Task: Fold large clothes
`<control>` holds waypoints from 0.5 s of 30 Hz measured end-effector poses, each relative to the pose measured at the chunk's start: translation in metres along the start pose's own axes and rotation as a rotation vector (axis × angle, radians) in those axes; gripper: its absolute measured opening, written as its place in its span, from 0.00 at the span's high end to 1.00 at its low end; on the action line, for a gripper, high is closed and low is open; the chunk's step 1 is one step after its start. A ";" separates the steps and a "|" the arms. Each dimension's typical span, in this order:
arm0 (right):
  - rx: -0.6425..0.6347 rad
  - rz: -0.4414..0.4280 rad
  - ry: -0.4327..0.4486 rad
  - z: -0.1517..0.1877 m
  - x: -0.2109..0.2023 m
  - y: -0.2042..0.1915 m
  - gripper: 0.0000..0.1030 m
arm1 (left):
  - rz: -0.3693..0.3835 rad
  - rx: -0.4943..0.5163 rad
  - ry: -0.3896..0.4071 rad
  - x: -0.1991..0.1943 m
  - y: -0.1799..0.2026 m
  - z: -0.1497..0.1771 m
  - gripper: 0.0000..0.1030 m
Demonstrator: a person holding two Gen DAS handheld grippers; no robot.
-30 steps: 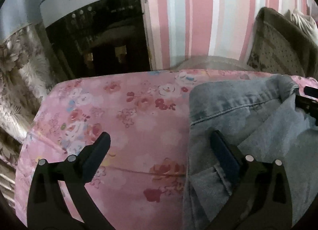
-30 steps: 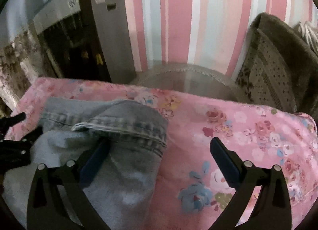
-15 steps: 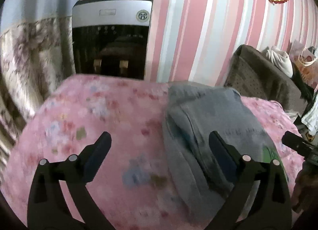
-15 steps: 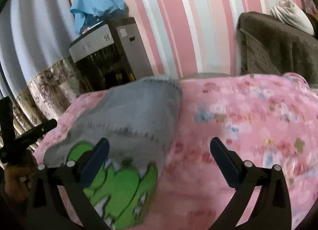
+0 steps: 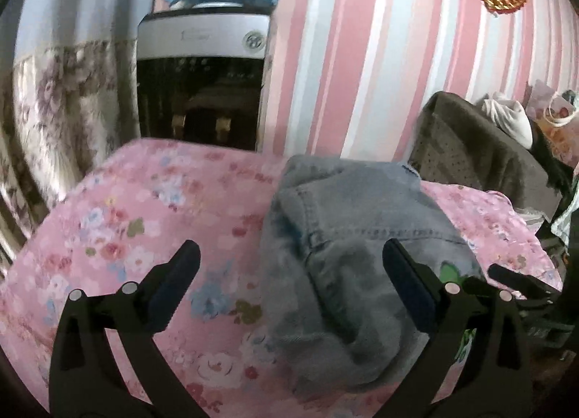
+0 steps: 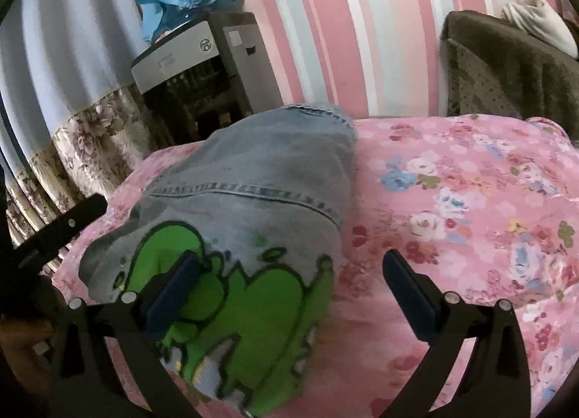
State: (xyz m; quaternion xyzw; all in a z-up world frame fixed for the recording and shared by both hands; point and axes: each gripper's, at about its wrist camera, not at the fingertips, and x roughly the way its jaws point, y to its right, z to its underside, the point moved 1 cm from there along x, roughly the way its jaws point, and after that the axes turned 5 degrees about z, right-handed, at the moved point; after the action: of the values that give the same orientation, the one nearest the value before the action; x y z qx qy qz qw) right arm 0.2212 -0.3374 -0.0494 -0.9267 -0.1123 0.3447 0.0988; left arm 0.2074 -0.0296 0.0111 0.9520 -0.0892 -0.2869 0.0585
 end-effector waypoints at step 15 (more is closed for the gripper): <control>0.032 -0.097 -0.073 -0.004 0.033 -0.004 0.17 | 0.077 -0.030 -0.172 0.057 -0.007 0.030 0.03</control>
State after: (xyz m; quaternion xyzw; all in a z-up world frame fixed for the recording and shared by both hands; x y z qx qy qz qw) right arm 0.2477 -0.3246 -0.0651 -0.9053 -0.1552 0.3746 0.1262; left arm 0.2388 -0.0357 -0.0452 0.9188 -0.1260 -0.3664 0.0760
